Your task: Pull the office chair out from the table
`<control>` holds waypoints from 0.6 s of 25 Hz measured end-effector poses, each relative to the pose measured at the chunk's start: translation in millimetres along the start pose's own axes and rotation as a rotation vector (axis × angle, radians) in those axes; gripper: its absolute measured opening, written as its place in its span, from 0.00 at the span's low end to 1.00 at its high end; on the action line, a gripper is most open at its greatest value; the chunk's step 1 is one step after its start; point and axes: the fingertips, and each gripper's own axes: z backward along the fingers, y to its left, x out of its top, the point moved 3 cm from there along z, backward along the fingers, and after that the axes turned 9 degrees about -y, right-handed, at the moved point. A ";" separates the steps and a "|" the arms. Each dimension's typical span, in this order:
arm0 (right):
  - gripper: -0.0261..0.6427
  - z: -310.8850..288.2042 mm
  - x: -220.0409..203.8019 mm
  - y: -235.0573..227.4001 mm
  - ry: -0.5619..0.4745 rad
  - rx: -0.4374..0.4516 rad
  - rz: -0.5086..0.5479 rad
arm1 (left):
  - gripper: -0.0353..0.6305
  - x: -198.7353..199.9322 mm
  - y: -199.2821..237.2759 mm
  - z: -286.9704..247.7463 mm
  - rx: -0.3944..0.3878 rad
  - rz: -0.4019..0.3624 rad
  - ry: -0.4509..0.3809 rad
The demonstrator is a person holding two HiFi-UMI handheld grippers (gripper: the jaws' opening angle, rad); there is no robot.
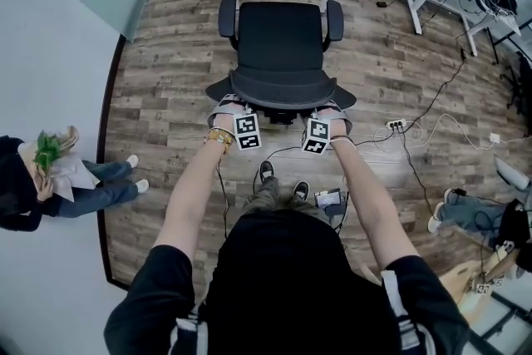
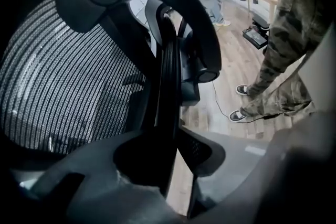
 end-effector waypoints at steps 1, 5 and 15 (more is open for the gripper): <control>0.17 1.2 0.7 2.3 -0.002 0.000 0.004 | 0.23 0.4 -2.3 1.5 -0.001 0.002 0.000; 0.17 5.0 1.6 4.8 -0.005 0.002 0.006 | 0.23 2.6 -5.2 5.1 0.001 -0.001 -0.002; 0.24 9.6 5.3 14.2 -0.006 0.032 0.016 | 0.29 2.4 -14.1 12.8 0.050 -0.067 -0.045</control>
